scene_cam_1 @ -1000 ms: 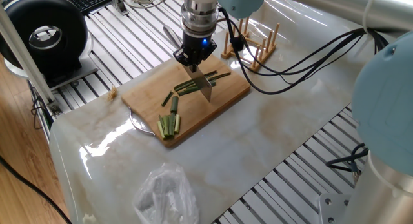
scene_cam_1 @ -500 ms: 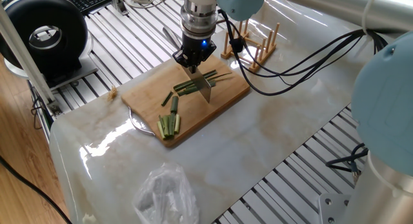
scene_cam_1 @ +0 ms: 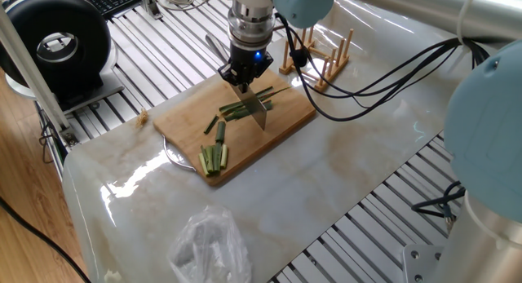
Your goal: Chop the green garlic
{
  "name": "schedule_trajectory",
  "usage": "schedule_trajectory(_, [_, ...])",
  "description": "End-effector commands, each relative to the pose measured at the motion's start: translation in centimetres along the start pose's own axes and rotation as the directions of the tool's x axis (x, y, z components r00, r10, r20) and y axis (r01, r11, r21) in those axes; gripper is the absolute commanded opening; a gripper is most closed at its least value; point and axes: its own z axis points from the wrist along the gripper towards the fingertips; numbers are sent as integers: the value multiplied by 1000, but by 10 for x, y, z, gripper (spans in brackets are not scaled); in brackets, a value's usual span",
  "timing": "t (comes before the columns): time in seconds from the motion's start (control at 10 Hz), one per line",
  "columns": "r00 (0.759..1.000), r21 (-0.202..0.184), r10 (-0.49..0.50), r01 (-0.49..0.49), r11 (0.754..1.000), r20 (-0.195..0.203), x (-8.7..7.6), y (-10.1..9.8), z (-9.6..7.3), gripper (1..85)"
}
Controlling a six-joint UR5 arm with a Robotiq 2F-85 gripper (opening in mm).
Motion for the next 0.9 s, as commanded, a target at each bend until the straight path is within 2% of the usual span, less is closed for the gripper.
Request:
schedule_trajectory(0.0, [1000, -4, 13, -13, 1000, 8, 0, 3, 1, 10])
schedule_trajectory(0.5, [1000, -4, 9, -9, 1000, -1, -1, -2, -3, 13])
schedule_trajectory(0.8, [1000, 2, 19, -19, 1000, 14, -3, 1, 4, 13])
